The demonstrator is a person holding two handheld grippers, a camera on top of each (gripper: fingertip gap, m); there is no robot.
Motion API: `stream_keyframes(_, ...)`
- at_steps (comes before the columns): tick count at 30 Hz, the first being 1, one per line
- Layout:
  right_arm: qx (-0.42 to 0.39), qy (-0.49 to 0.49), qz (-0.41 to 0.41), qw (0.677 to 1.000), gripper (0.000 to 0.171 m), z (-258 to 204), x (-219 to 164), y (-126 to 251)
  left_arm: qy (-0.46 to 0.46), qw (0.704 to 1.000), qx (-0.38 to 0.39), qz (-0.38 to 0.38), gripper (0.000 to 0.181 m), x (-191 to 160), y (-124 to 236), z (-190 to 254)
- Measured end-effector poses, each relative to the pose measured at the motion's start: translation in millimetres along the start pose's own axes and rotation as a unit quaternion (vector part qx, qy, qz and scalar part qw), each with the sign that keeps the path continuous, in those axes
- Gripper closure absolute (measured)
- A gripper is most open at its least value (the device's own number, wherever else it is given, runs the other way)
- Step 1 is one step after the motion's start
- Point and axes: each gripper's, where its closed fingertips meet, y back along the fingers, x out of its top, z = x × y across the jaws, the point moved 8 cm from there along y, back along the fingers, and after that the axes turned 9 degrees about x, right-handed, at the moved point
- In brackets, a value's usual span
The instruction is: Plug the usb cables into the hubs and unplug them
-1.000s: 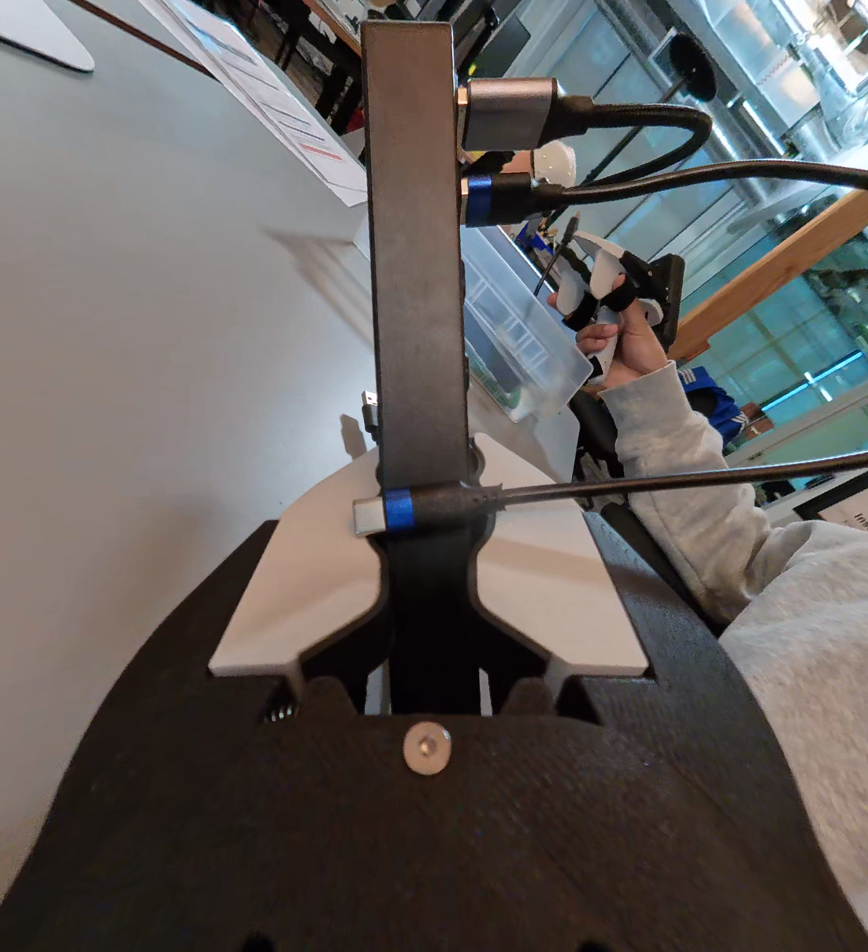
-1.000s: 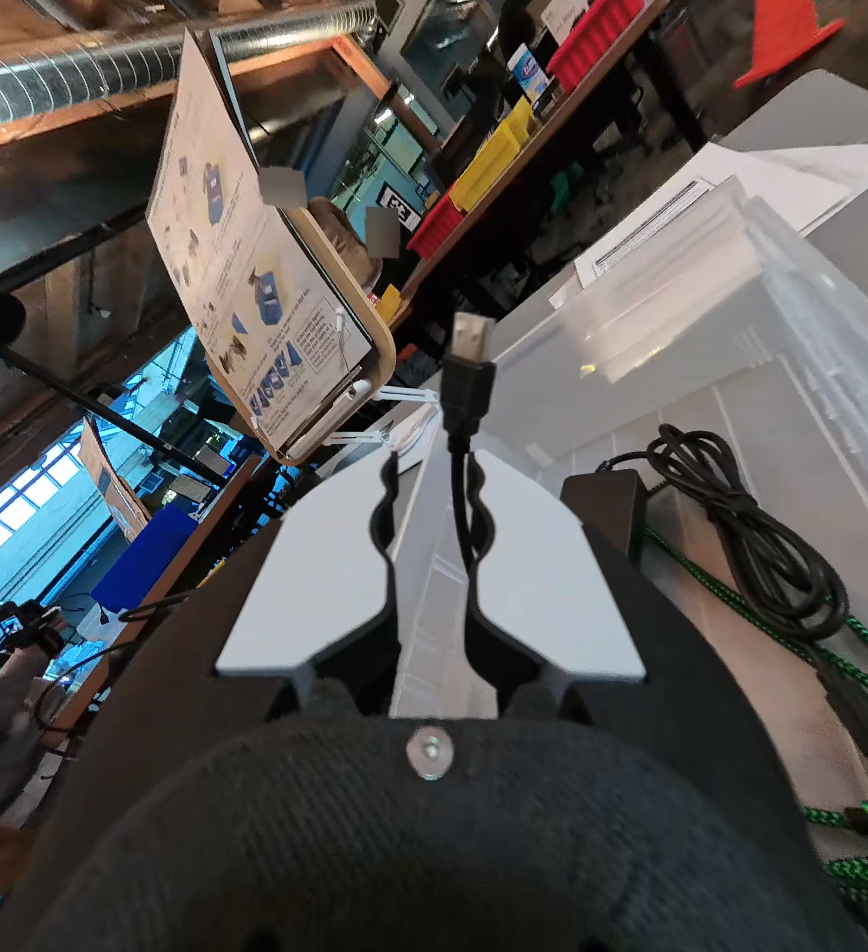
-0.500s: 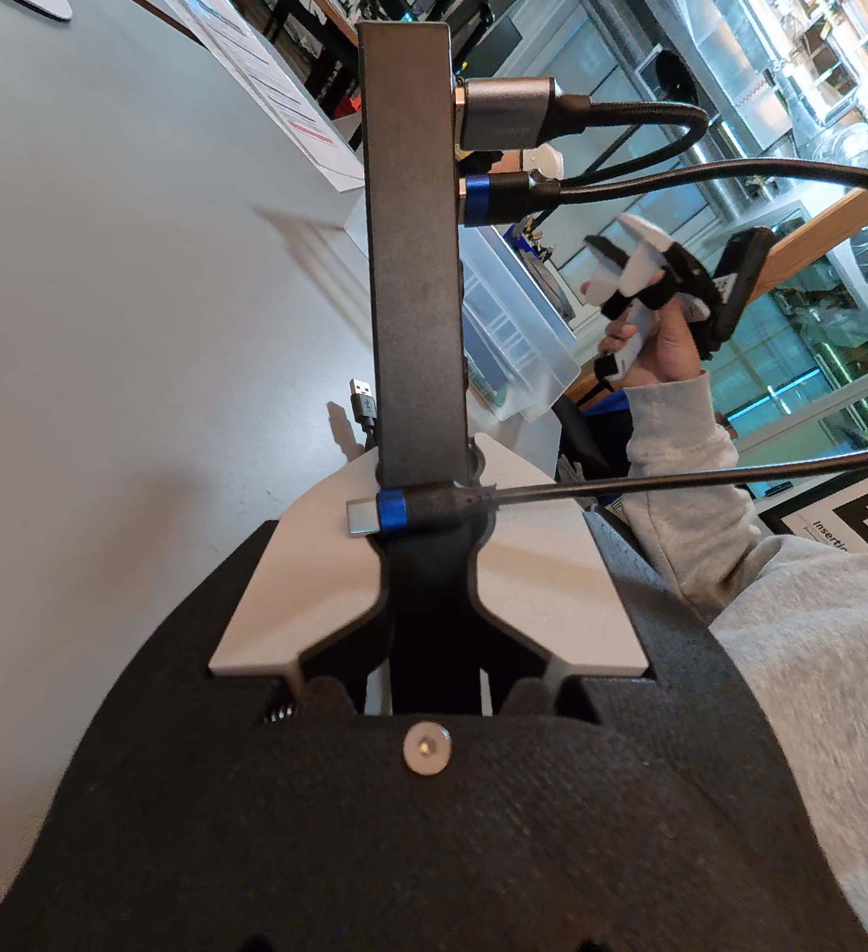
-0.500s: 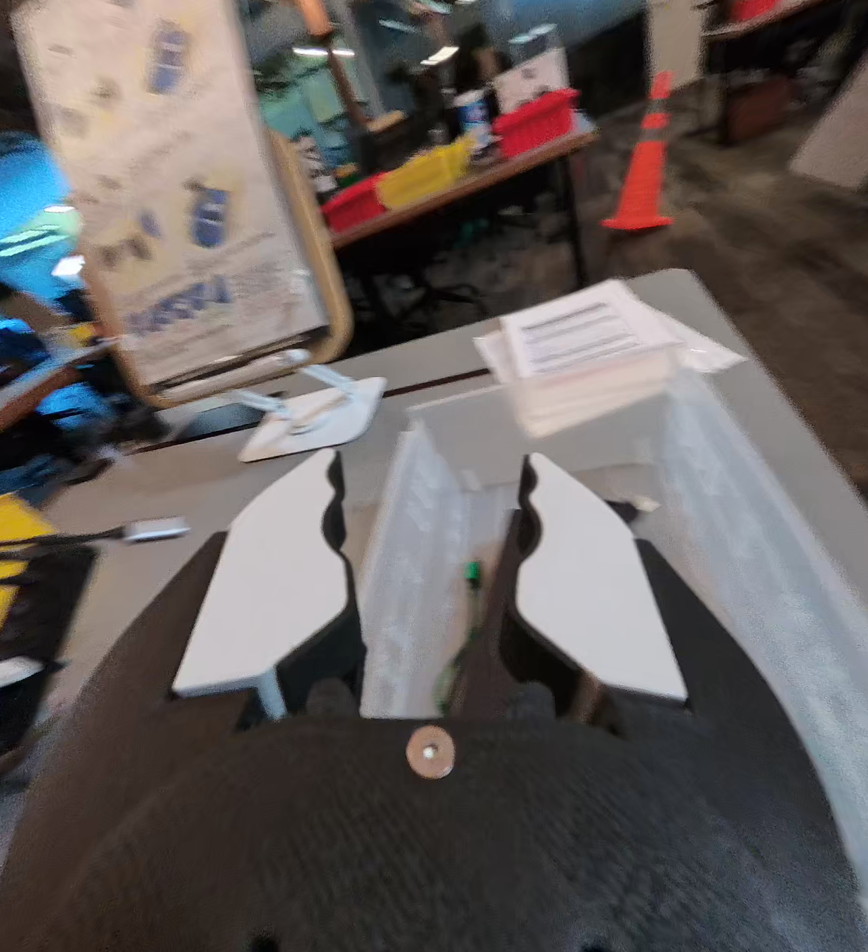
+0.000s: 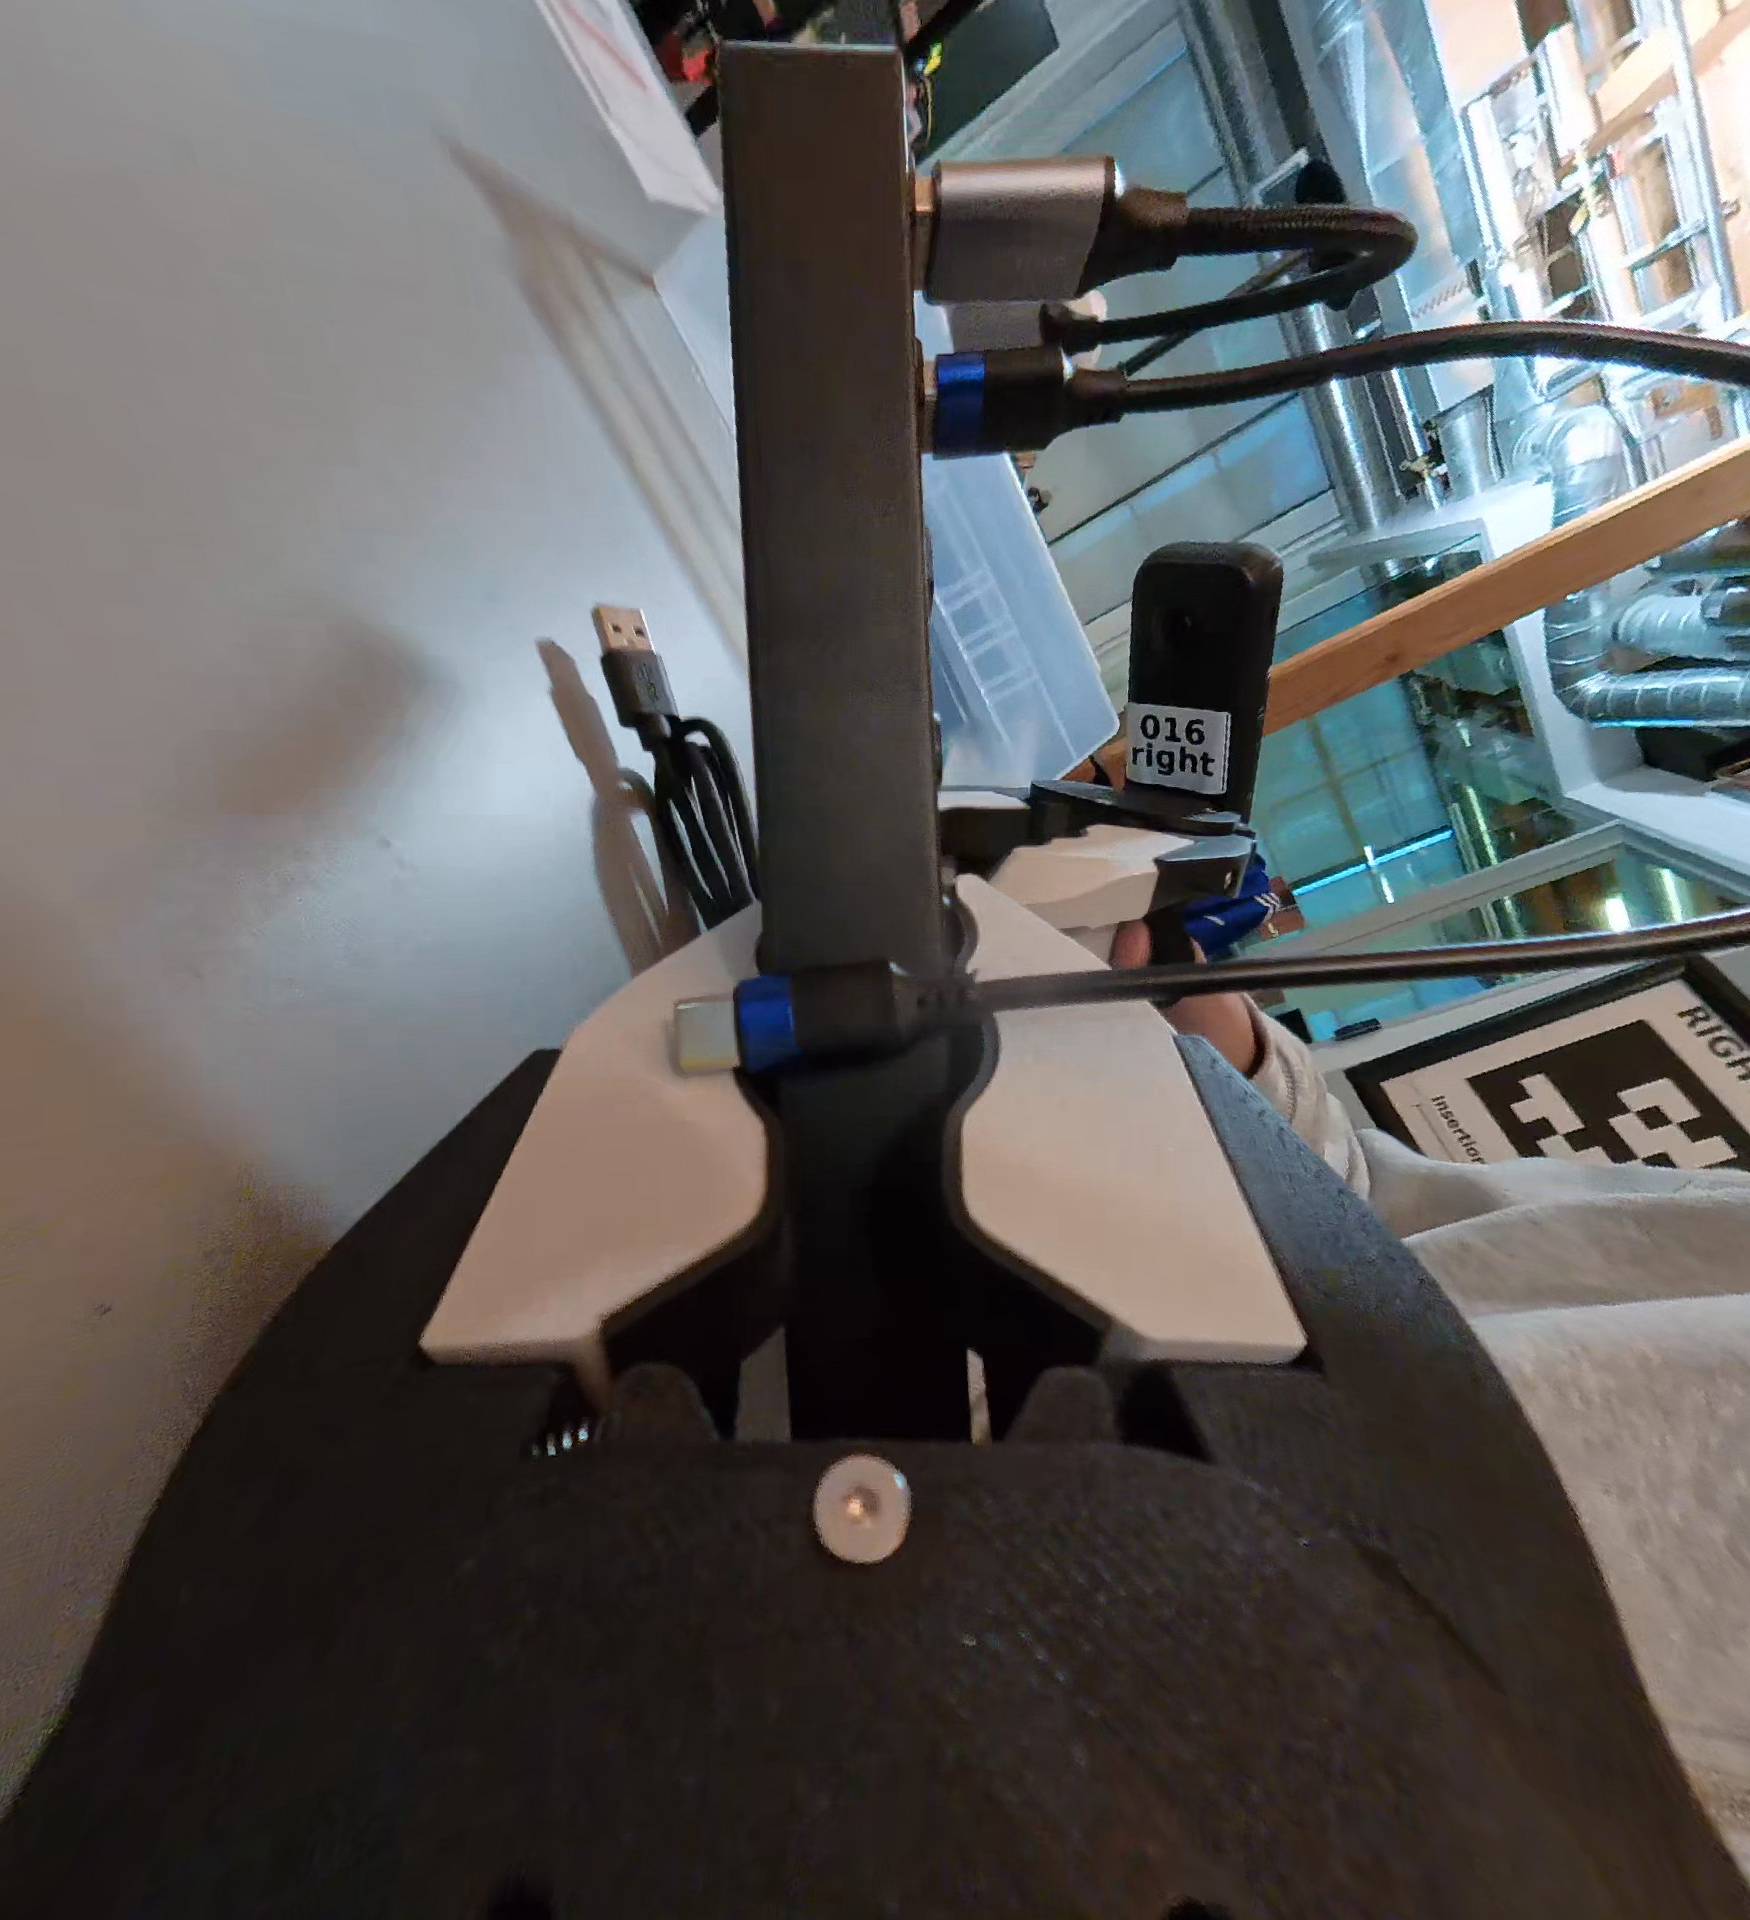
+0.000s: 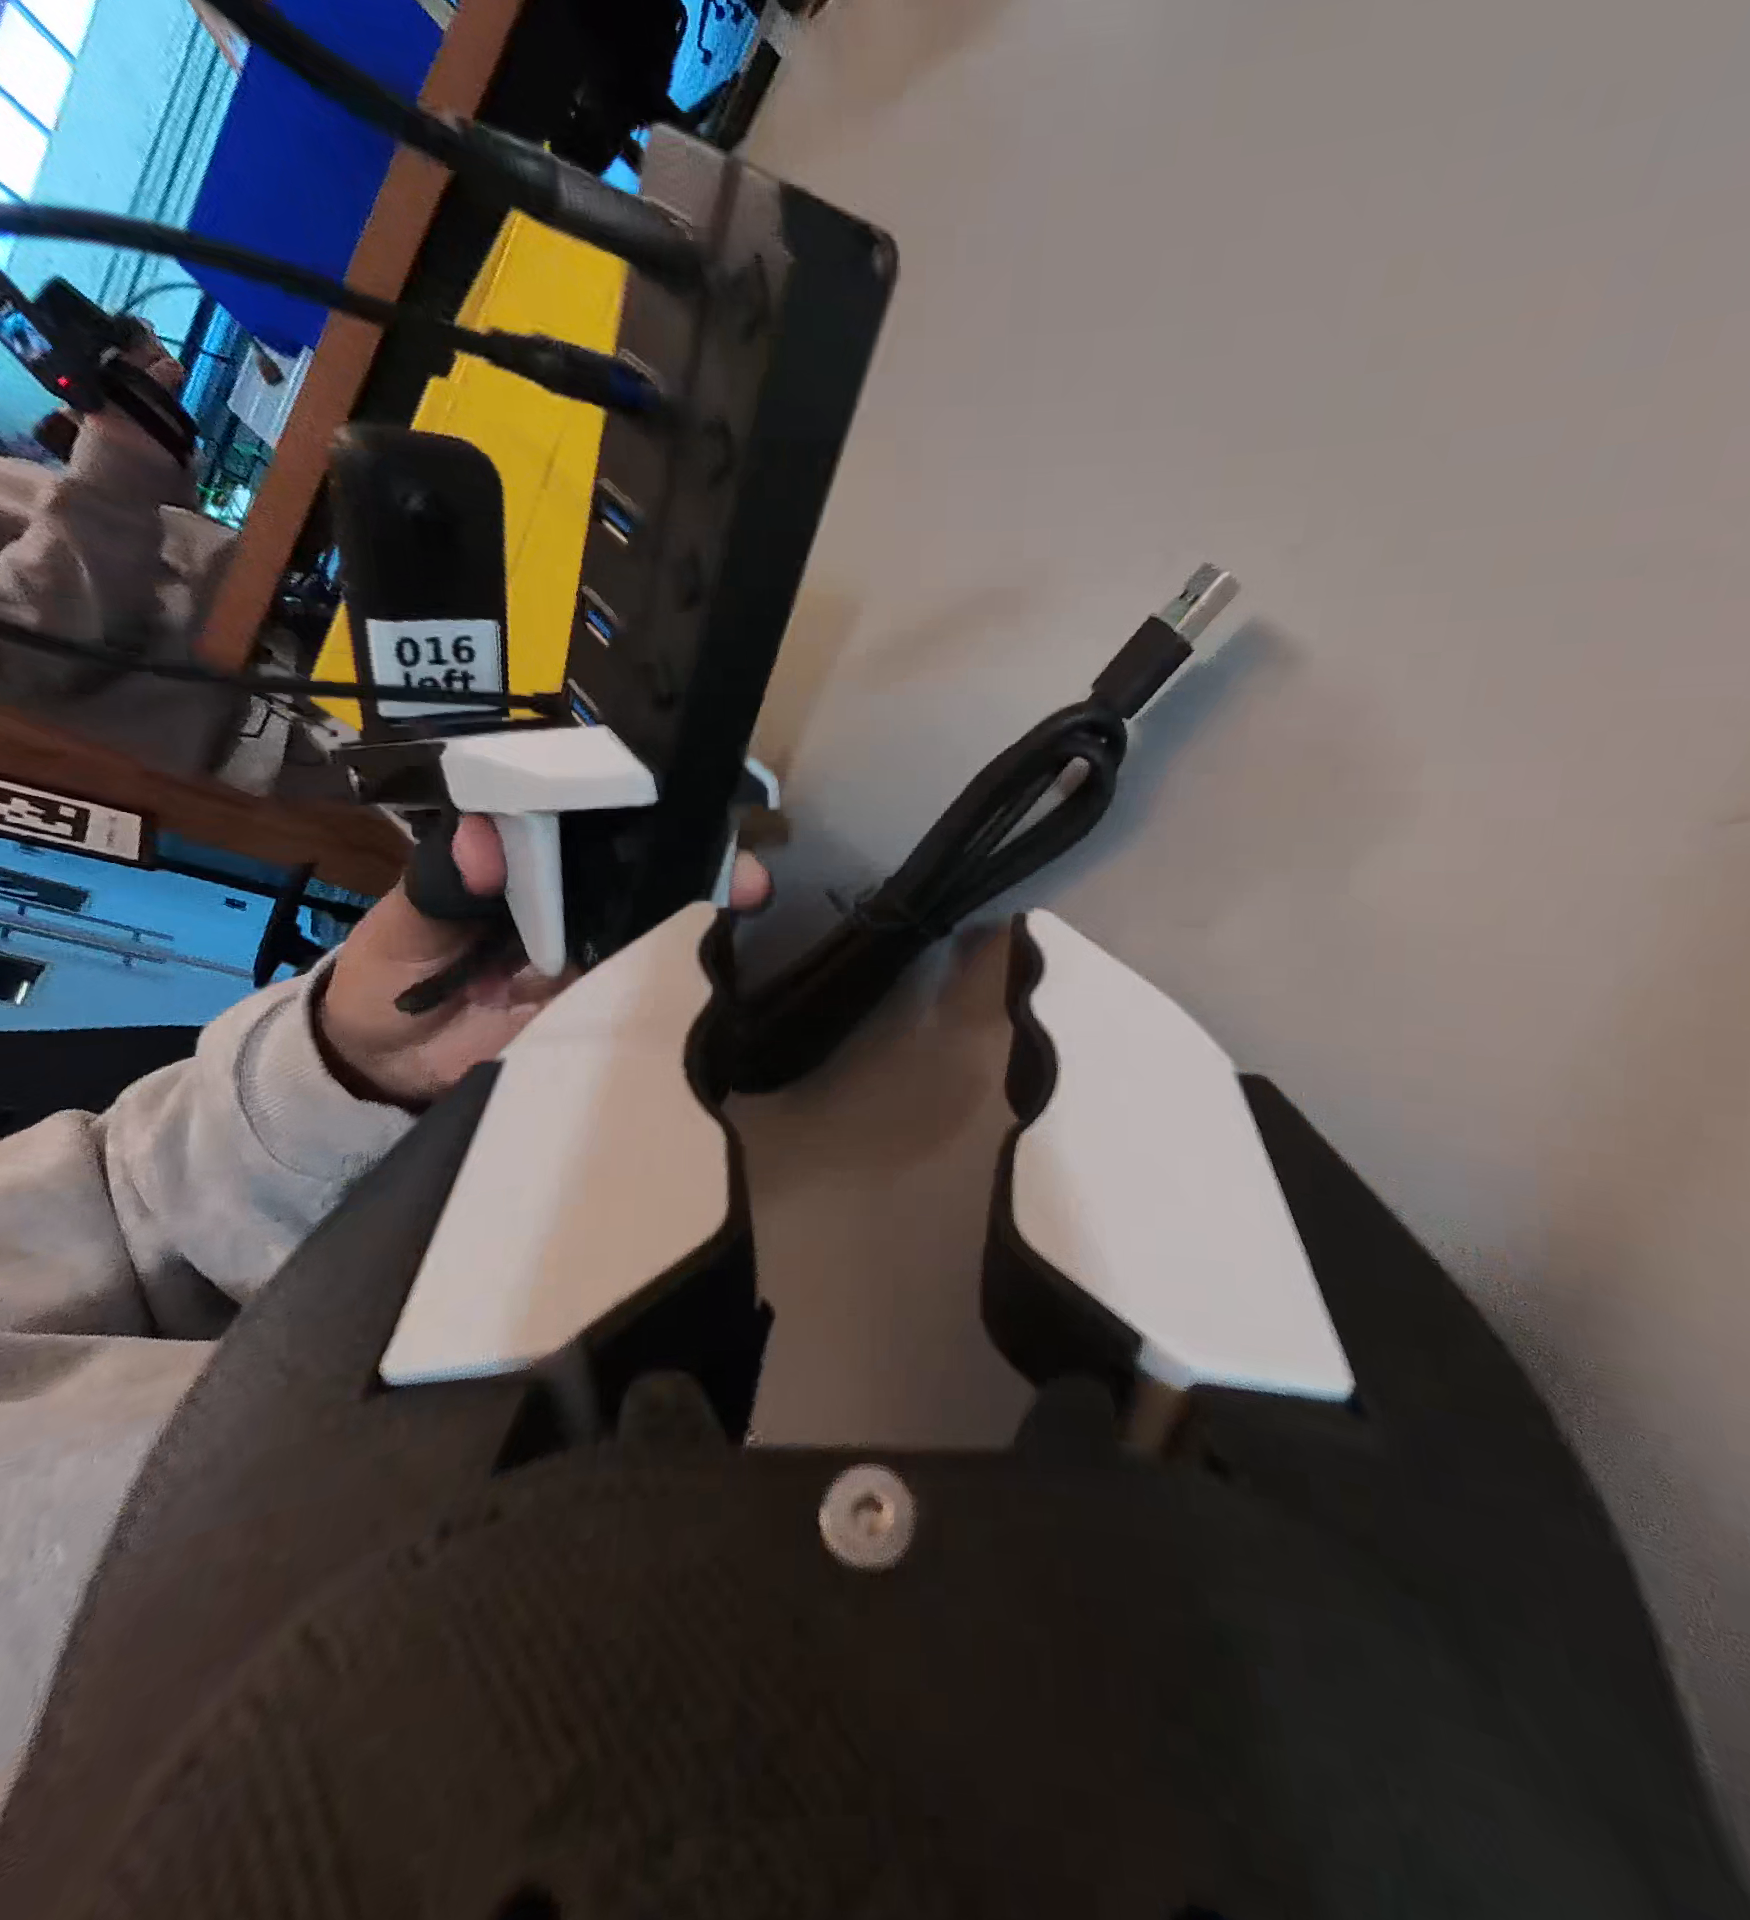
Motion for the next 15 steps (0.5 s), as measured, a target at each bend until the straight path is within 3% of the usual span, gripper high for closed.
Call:
stream_keyframes(7, 0.004, 0.011, -0.008, 1.0, 0.133, -0.4, -3.8, -4.8, 0.058, 0.998, -0.018, -0.034, 0.154, -16.1, -13.6, 7.2)
stream_keyframes(15, -0.085, 0.108, -0.077, 0.987, 0.142, -3.6, -8.1, -9.7, 0.065, 0.993, -0.093, -0.024, 0.152, -25.0, -20.1, 27.4)
